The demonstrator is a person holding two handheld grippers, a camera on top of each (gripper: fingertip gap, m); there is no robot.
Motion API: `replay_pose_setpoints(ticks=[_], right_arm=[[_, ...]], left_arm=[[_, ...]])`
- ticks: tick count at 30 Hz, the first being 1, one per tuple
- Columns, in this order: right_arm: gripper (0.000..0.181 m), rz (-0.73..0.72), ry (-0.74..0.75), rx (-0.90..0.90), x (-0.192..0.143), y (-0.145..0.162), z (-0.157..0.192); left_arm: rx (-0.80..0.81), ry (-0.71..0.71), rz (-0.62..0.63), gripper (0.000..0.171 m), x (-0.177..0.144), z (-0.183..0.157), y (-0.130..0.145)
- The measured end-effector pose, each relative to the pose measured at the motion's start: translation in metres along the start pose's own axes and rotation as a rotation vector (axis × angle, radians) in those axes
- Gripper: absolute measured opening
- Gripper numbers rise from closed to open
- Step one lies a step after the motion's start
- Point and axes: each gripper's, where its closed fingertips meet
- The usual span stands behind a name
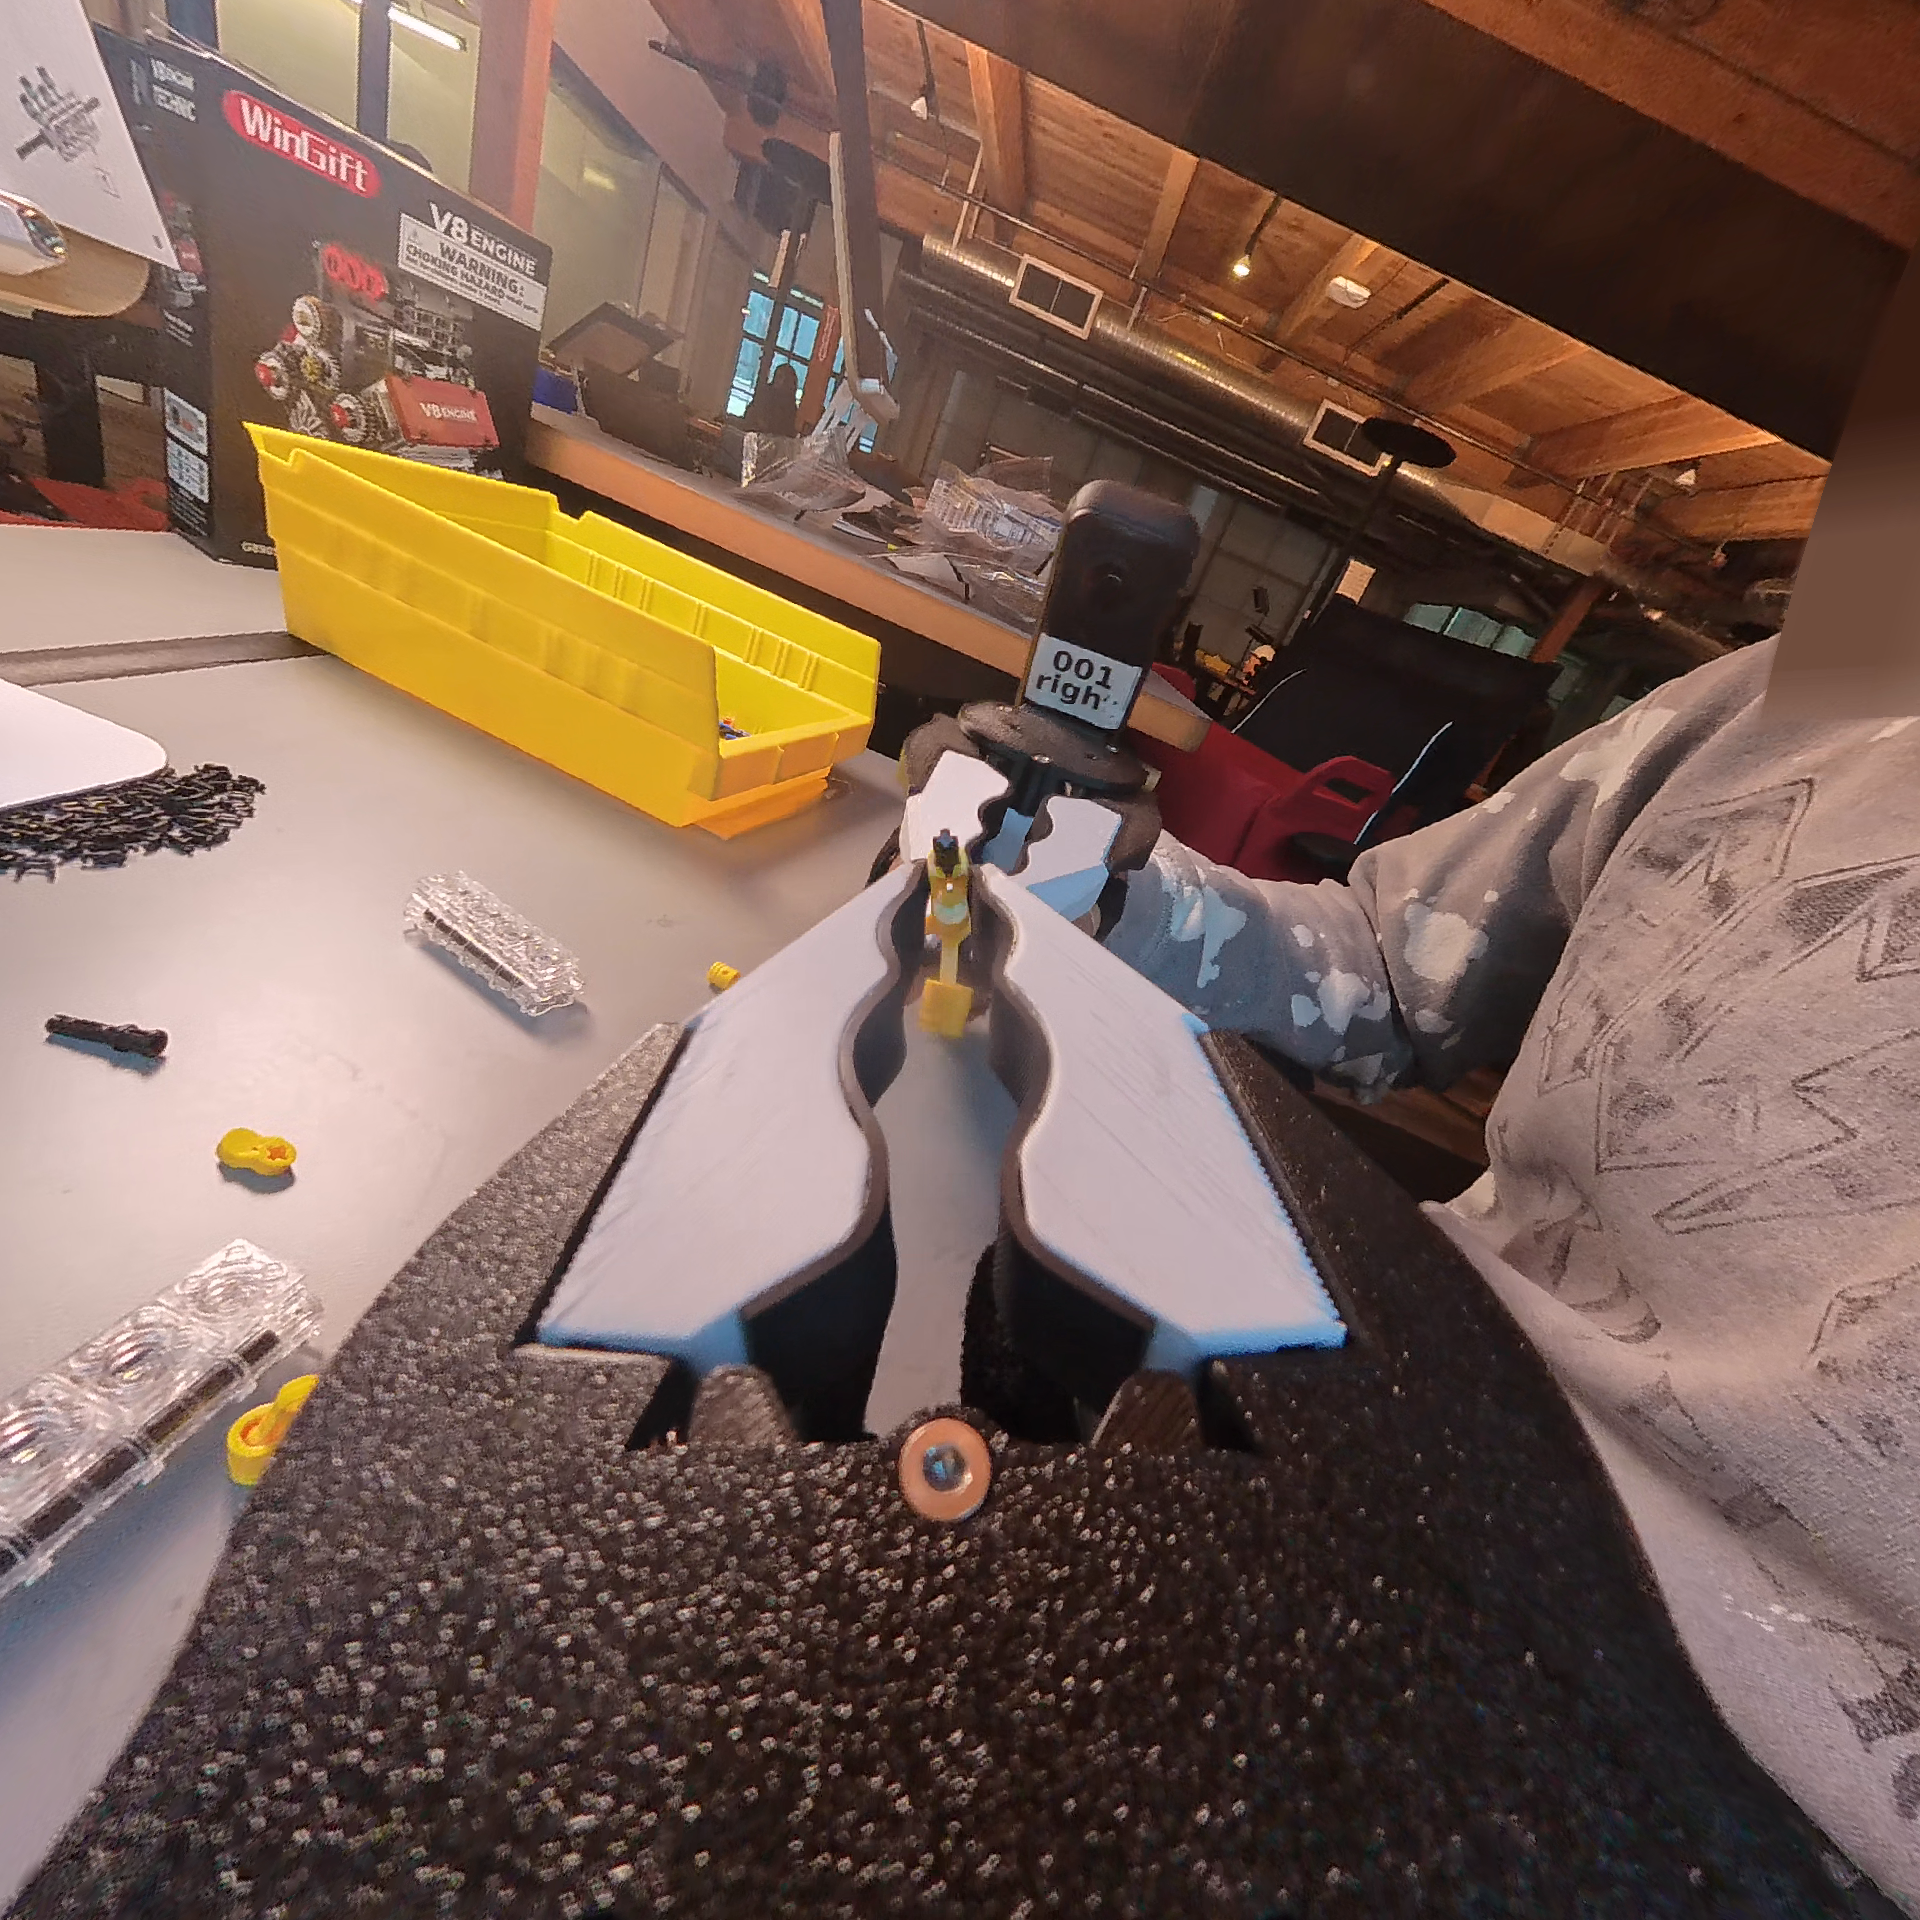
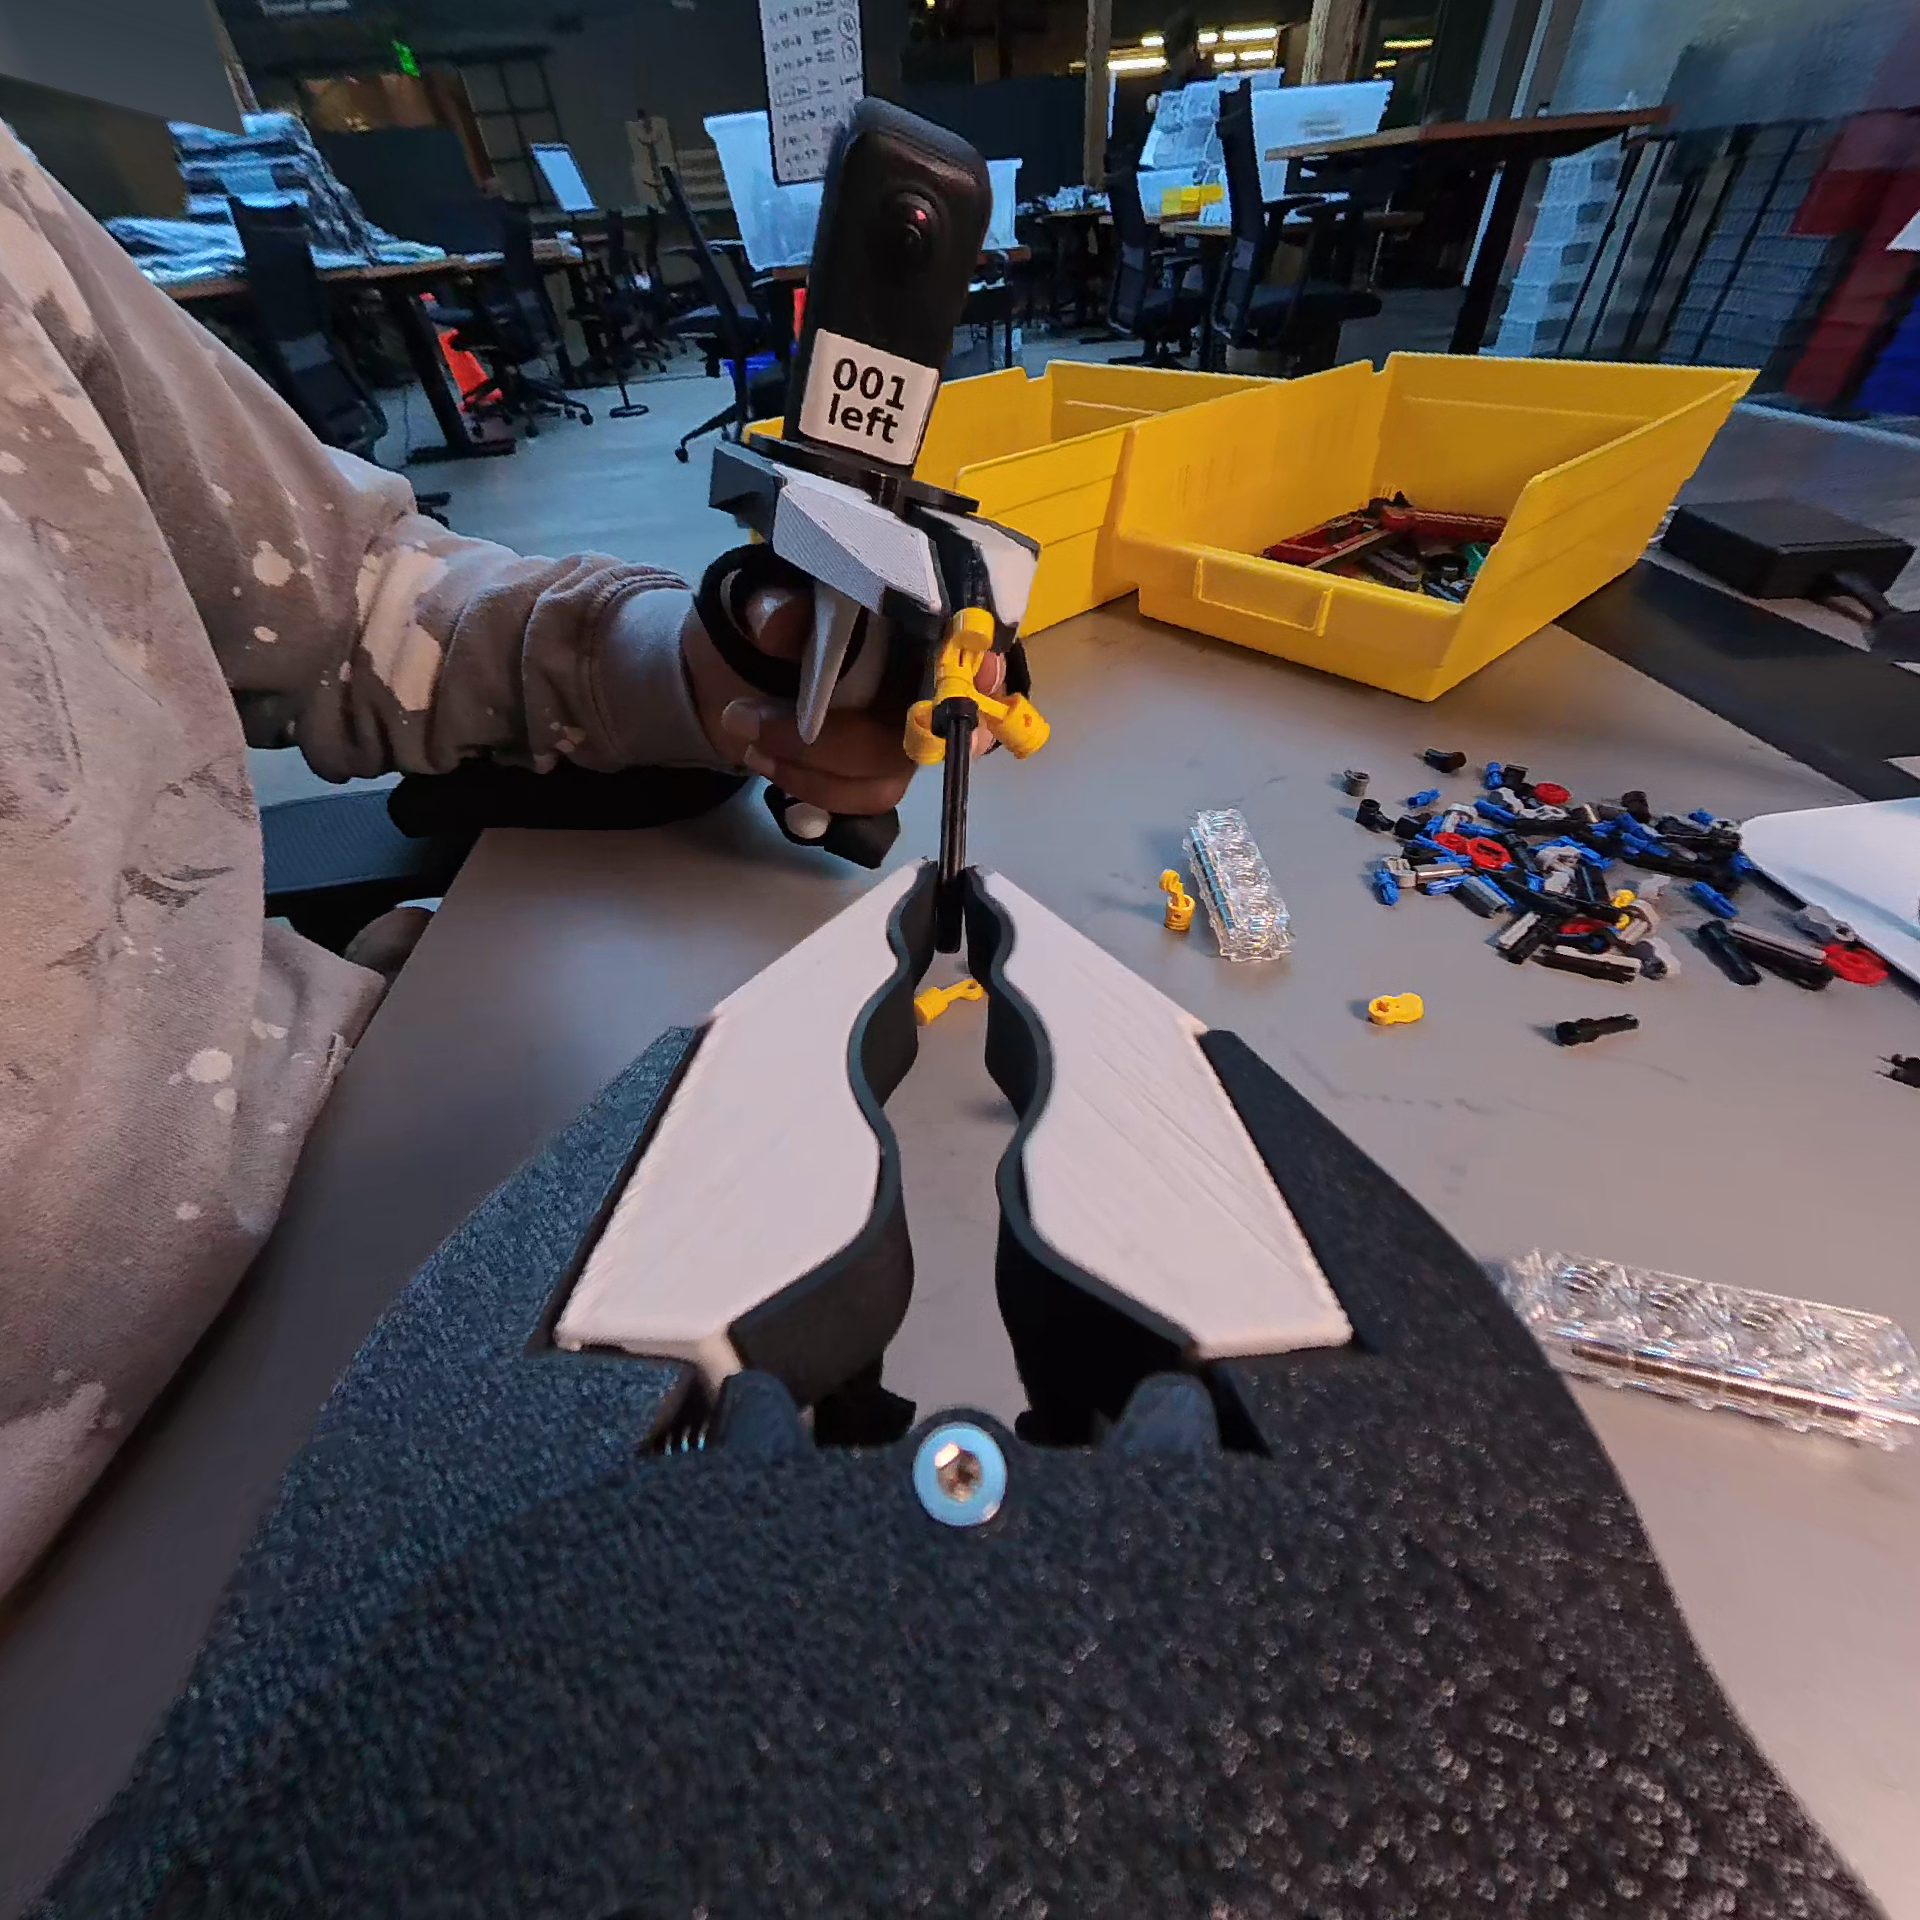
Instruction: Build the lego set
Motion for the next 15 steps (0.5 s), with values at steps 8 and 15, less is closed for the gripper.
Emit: replay_pose_setpoints(ticks=[8, 15], right_arm=[[0.004, 0.042, 0.207, -0.182, -0.010, -0.002, -0.022], [0.004, 0.121, 0.268, -0.350, -0.002, 0.009, -0.019]], left_arm=[[-0.007, -0.094, 0.021, 0.012, -0.005, 0.017, 0.003], [-0.109, -0.127, 0.085, 0.007, -0.001, 0.028, 0.016]])
Point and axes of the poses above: each gripper's, where its closed fingertips meet, x out along the fingers, y out of its underside, z = x × y across the jaws, and after that the axes turned 5 degrees about z, right-handed
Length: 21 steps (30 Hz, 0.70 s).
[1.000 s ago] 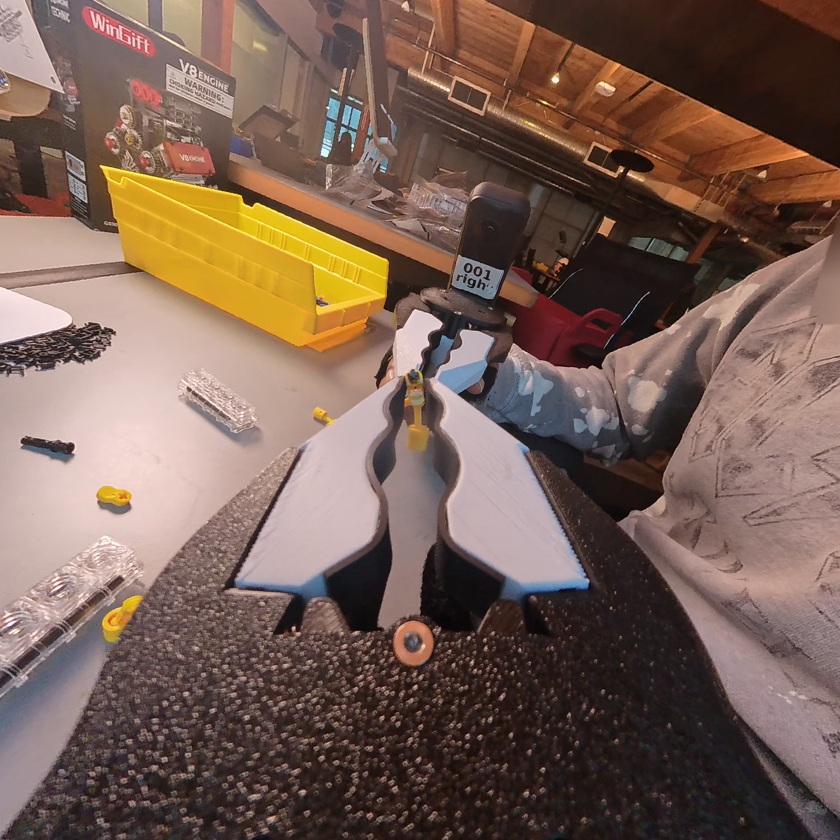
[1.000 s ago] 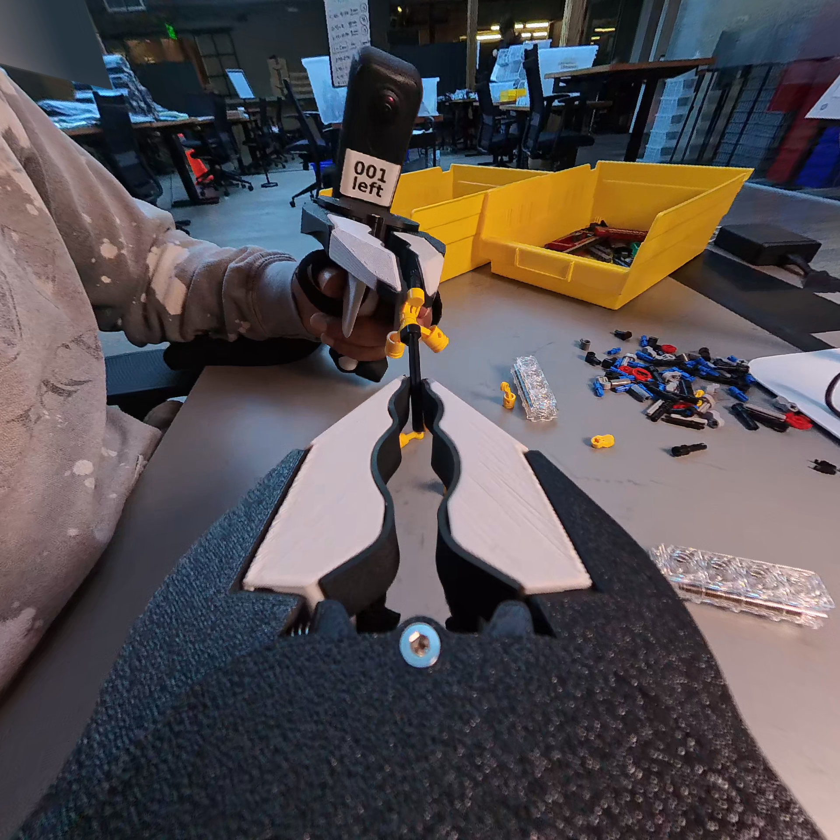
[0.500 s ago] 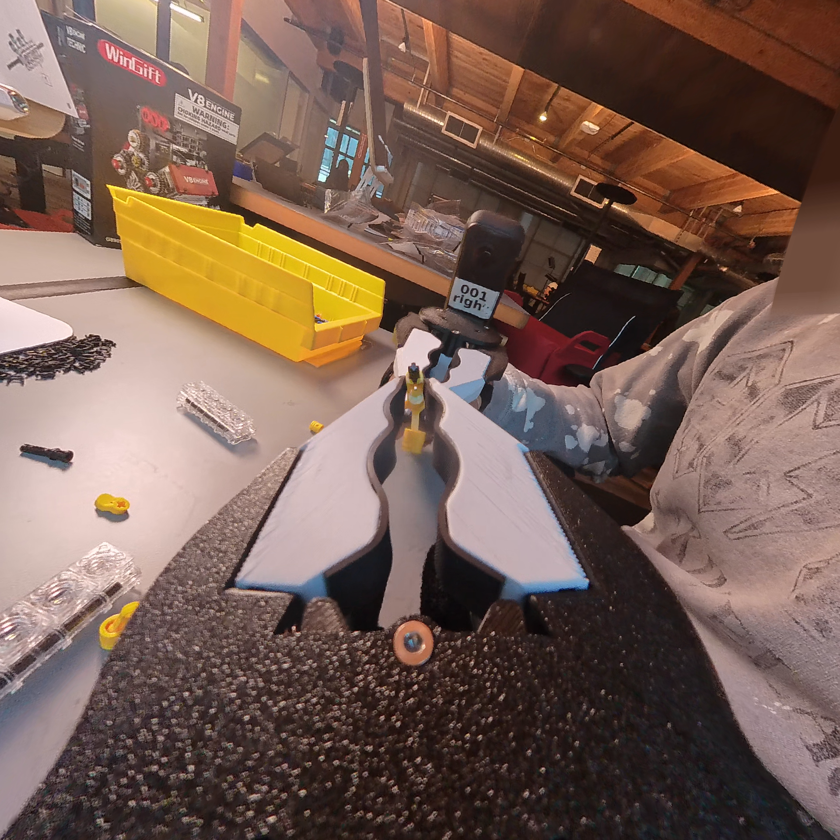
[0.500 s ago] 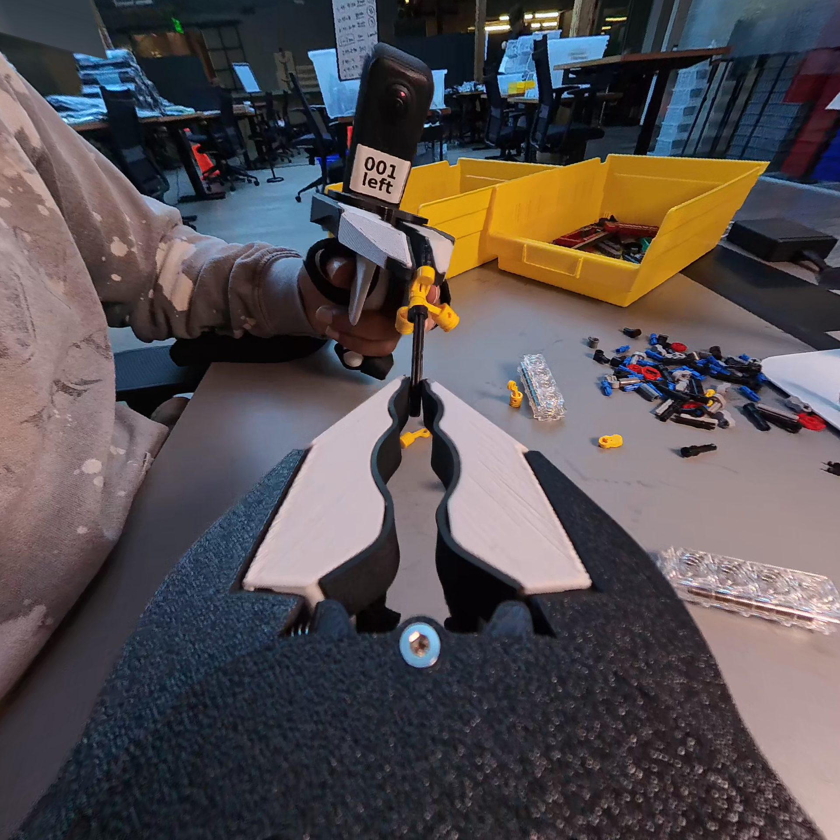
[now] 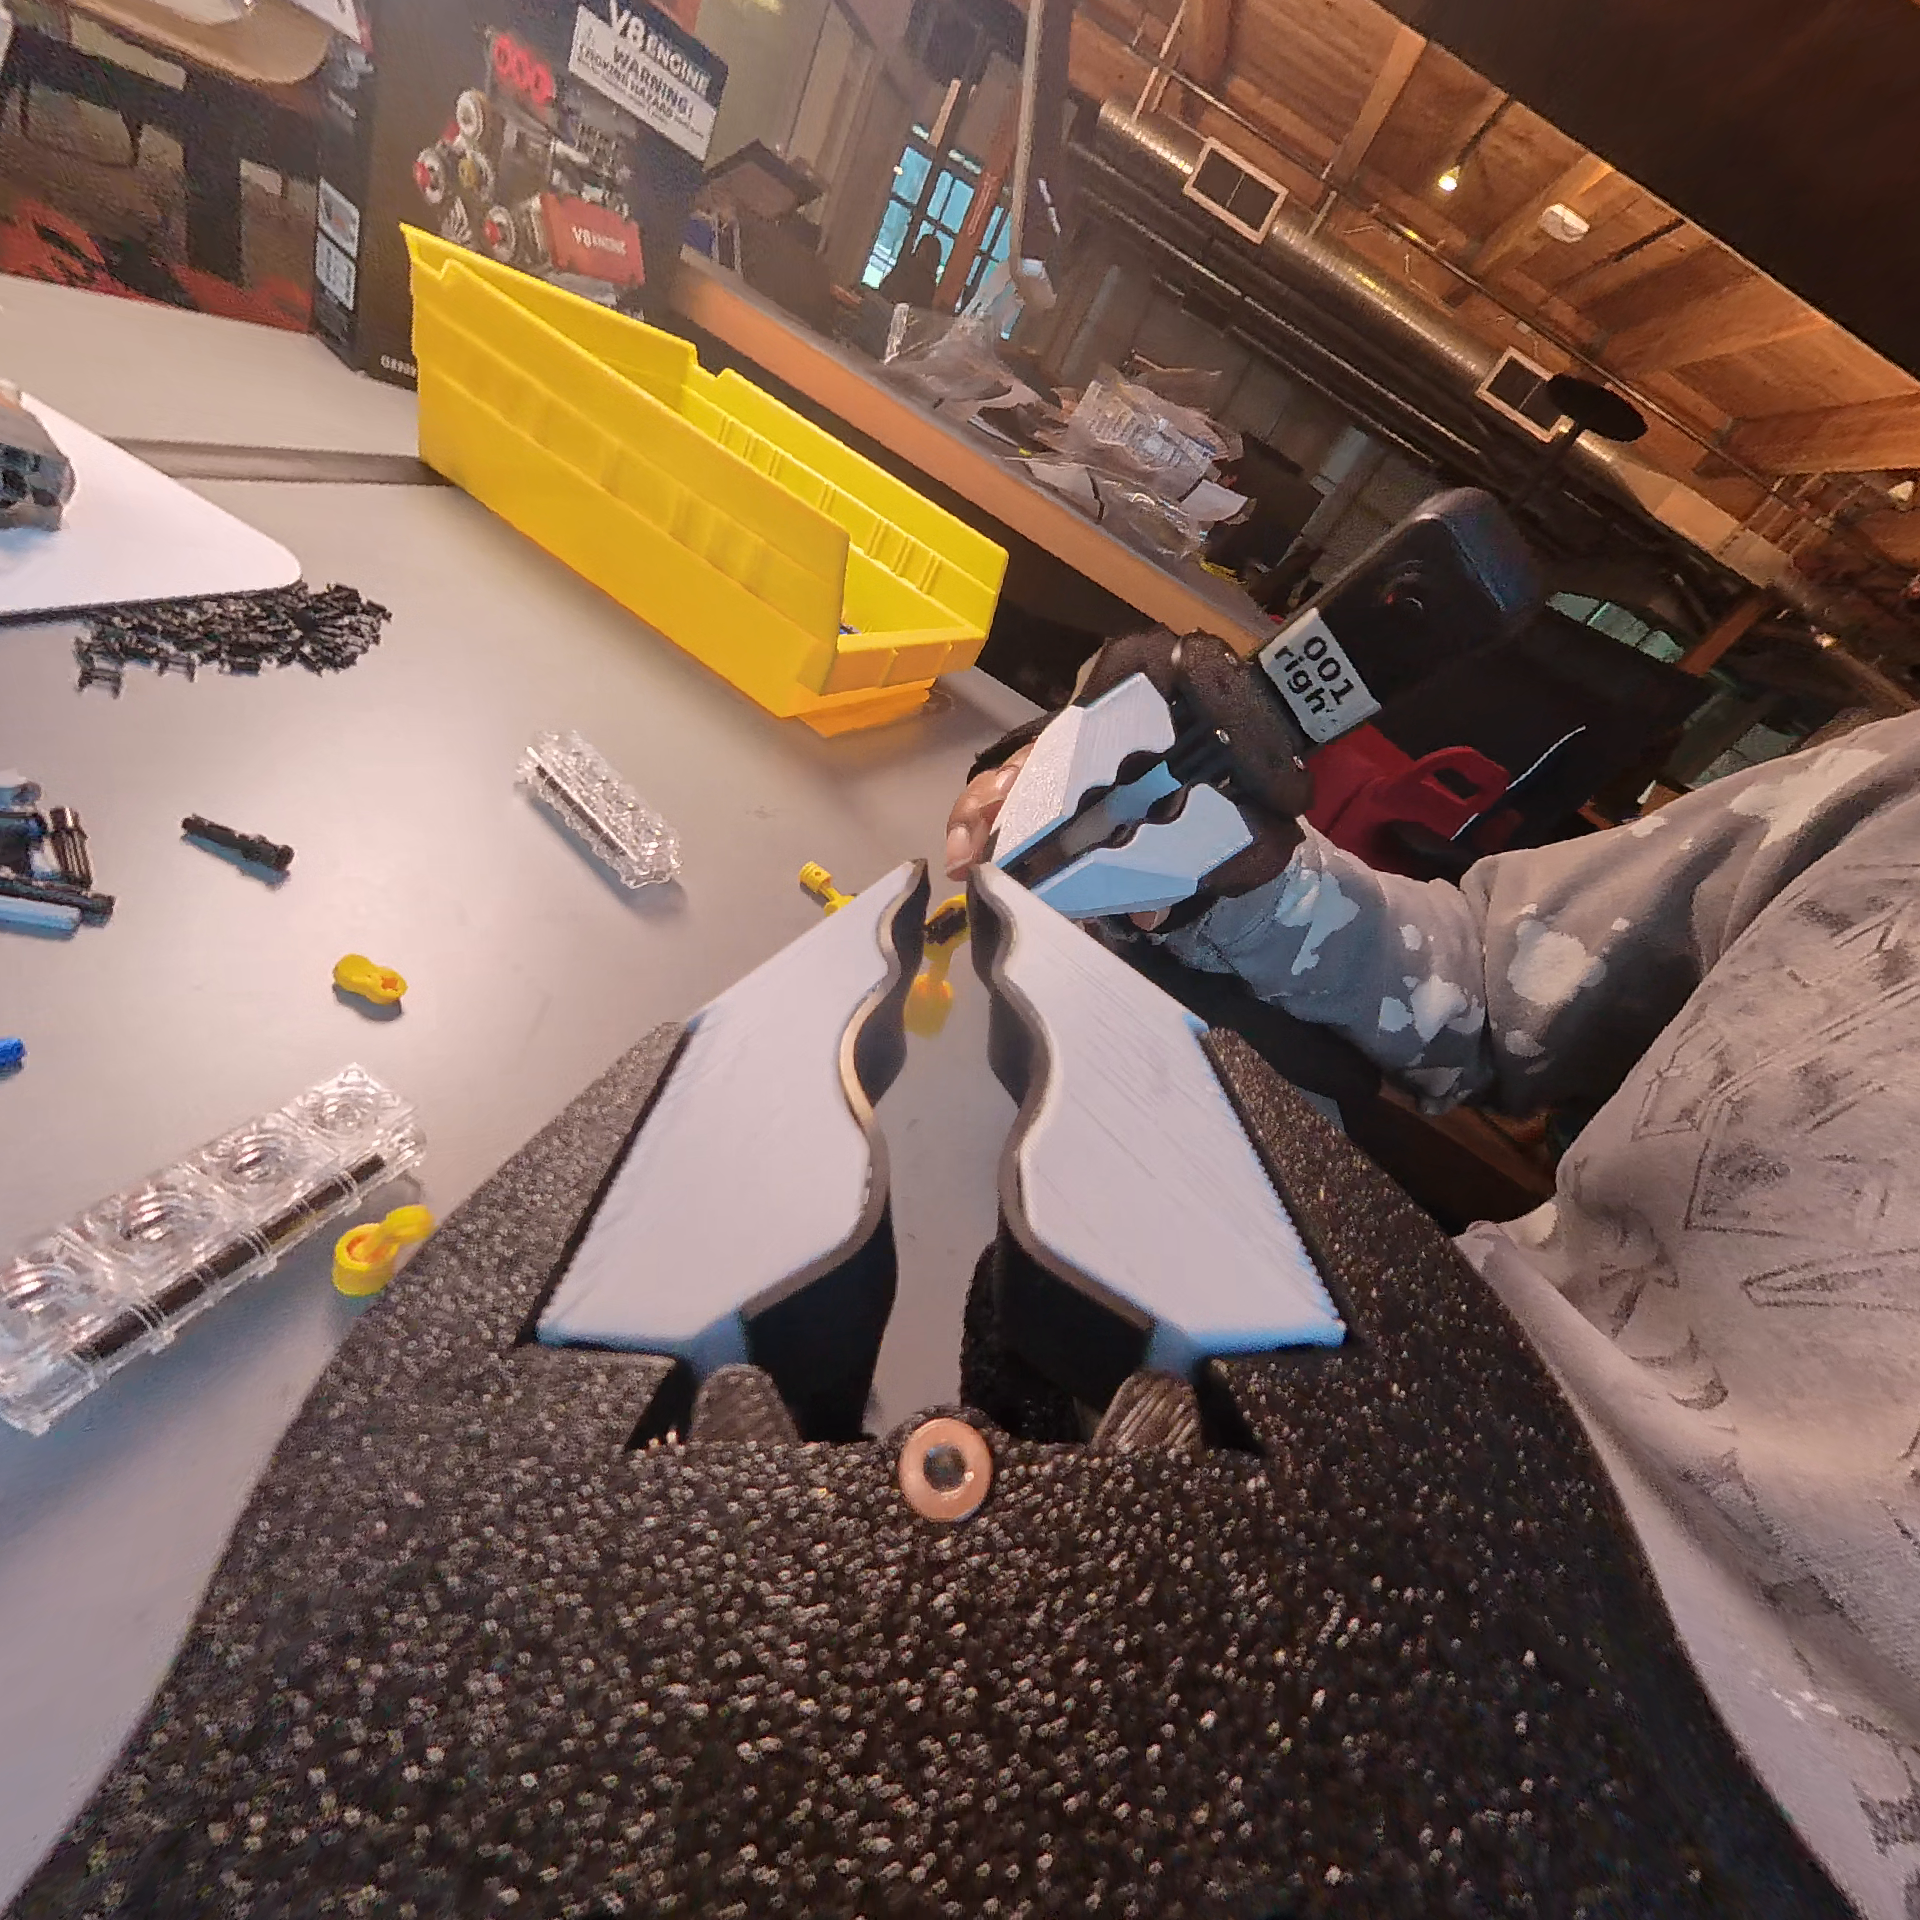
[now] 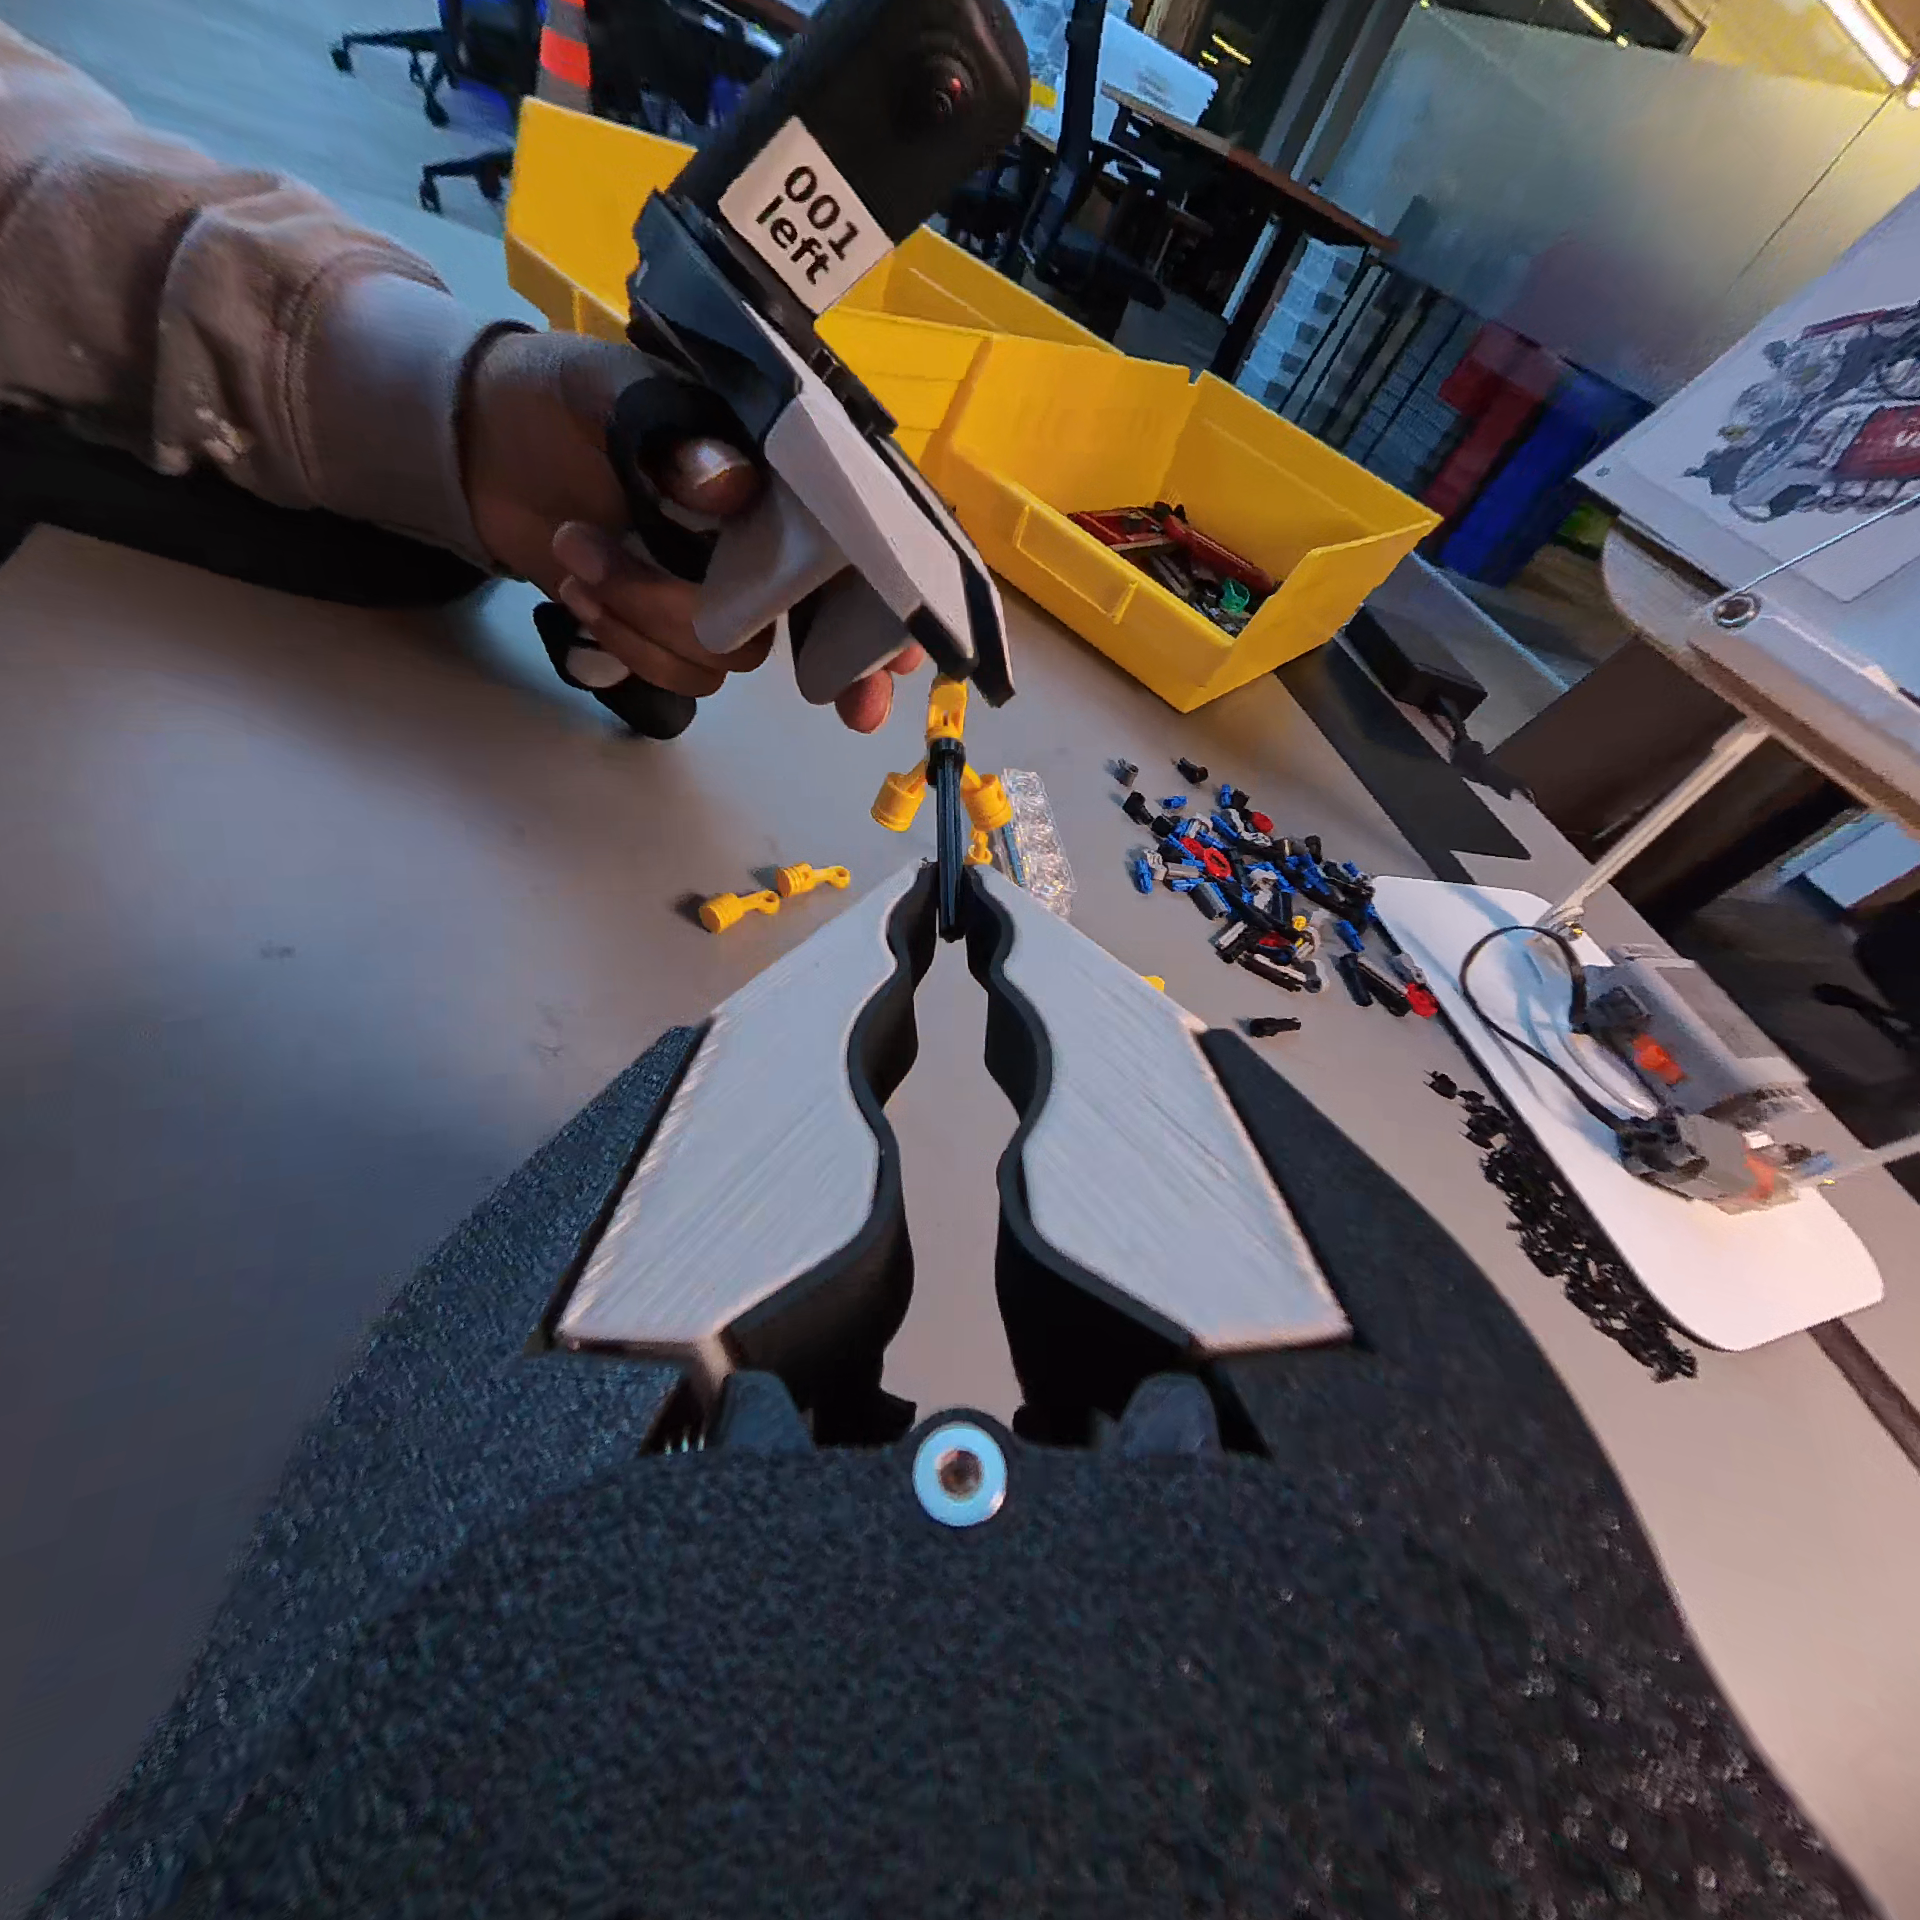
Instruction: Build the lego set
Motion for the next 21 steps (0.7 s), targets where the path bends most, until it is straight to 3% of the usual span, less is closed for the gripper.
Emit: replay_pose_setpoints(ticks=[5, 11, 21], right_arm=[[0.005, 0.019, 0.039, -0.076, 0.0009, 0.0021, -0.0002], [0.005, 0.030, 0.063, -0.122, -0.0002, 0.0032, -0.0010], [0.004, 0.019, 0.087, -0.171, -0.0030, 0.0004, -0.0014]], left_arm=[[-0.045, 0.009, 0.013, 0.000, -0.0004, 0.0032, 0.0020], [0.016, -0.054, 0.052, 0.000, -0.0015, 0.0091, 0.0061], [0.000, -0.028, 0.046, 0.007, -0.0019, 0.0052, 0.0052]])
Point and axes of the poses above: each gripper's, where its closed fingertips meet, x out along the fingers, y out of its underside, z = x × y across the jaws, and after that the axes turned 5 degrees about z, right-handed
